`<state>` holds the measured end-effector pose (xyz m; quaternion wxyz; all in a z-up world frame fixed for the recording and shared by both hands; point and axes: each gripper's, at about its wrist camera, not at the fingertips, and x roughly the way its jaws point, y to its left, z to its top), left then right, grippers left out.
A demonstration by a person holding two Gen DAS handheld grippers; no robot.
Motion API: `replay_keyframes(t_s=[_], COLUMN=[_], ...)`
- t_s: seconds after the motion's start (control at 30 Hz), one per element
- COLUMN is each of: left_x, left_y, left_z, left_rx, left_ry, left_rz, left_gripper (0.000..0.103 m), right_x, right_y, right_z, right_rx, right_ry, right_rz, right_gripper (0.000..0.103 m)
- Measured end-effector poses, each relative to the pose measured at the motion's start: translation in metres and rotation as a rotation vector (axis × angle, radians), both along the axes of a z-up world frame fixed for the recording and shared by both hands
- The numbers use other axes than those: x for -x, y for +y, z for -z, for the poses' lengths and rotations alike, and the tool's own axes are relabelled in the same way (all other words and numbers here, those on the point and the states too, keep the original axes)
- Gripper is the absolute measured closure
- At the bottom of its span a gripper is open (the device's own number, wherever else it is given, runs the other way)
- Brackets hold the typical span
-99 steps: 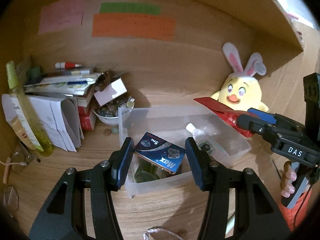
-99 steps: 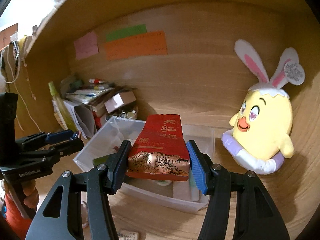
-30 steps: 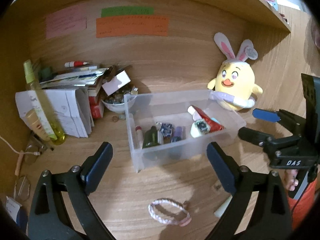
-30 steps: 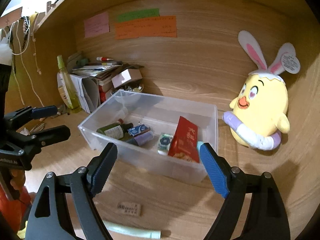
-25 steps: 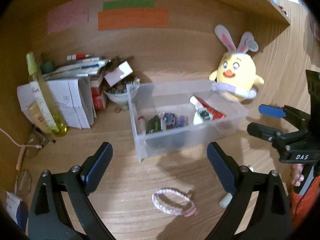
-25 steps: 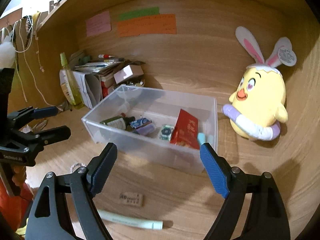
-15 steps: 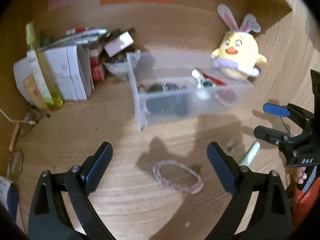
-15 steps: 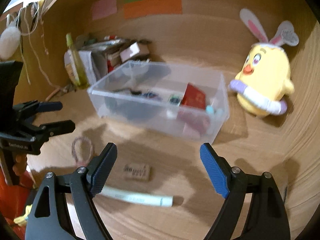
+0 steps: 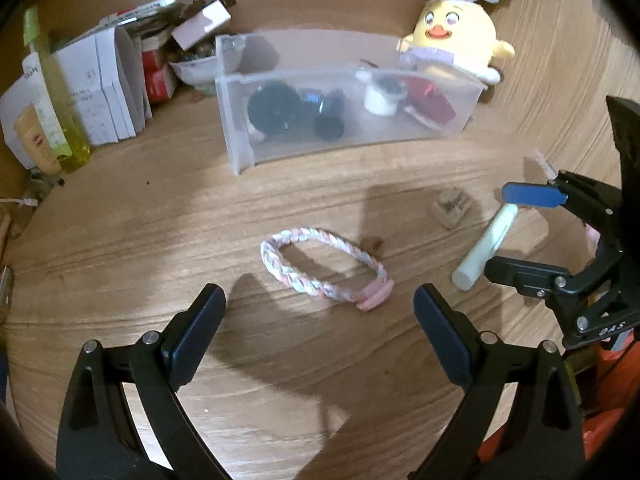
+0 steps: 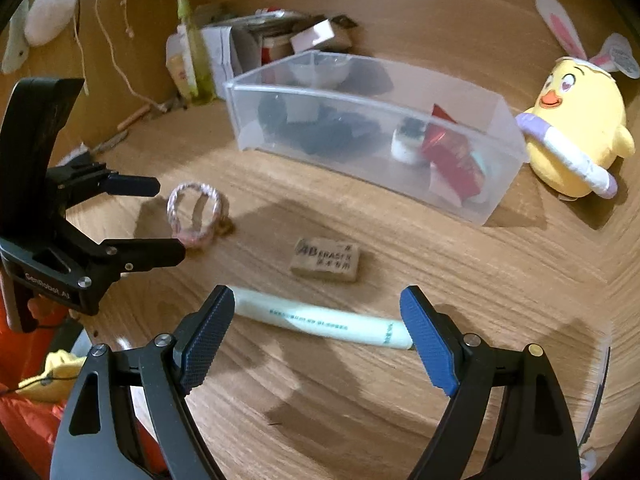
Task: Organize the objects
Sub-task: 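Withdraw both open tools from the box toward the bracelet and pale green tube, then grasp the braided bracelet with the left tool while the right tool grasps the pale green tube, then lift and carry the bracelet and pale green tube over the clear box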
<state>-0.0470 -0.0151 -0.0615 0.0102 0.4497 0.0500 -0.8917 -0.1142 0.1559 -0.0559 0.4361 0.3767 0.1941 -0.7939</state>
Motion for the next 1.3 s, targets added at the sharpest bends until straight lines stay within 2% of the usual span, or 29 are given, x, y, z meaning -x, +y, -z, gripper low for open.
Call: replay_keyframes(t_s=[0.07, 0.2, 0.27, 0.3, 0.37, 0.47, 0.53, 0.73, 0.87, 1.07, 1.3], left_x=[0.003, 0.006, 0.007, 0.006, 0.005, 0.004, 0.003, 0.001, 0.0, -0.008, -0.017], left_y=[0.0, 0.003, 0.005, 0.007, 0.009, 0.01, 0.009, 0.006, 0.0, -0.004, -0.009], left_z=[0.004, 0.003, 0.003, 0.003, 0.002, 0.001, 0.0, 0.0, 0.0, -0.003, -0.016], left_rx=[0.002, 0.012, 0.028, 0.049, 0.069, 0.069, 0.069, 0.066, 0.034, 0.021, 0.002], left_ry=[-0.017, 0.0, 0.012, 0.018, 0.031, 0.046, 0.053, 0.07, 0.079, 0.094, 0.141], left_rz=[-0.012, -0.023, -0.019, -0.017, -0.007, 0.006, 0.007, -0.002, -0.02, -0.048, -0.076], left_gripper=[0.007, 0.008, 0.018, 0.026, 0.034, 0.048, 0.062, 0.079, 0.082, 0.082, 0.082], right_x=[-0.002, -0.003, -0.004, -0.004, -0.005, -0.005, -0.006, -0.011, -0.012, -0.009, -0.007], right_y=[-0.003, -0.007, -0.009, -0.009, -0.01, -0.009, -0.008, -0.009, -0.01, -0.009, -0.005], right_z=[0.002, 0.004, 0.007, 0.008, 0.01, 0.011, 0.01, 0.01, 0.009, 0.008, -0.009], right_rx=[-0.018, -0.039, -0.054, -0.063, -0.08, -0.074, -0.07, -0.059, -0.048, -0.013, 0.057], right_ry=[0.003, 0.0, -0.002, 0.0, 0.002, -0.019, -0.016, -0.01, -0.011, -0.027, -0.02], right_rz=[-0.005, -0.019, -0.023, -0.023, -0.024, -0.033, -0.032, -0.045, -0.043, -0.019, 0.004], right_gripper=[0.02, 0.02, 0.022, 0.022, 0.026, 0.038, 0.051, 0.077, 0.088, 0.089, 0.089])
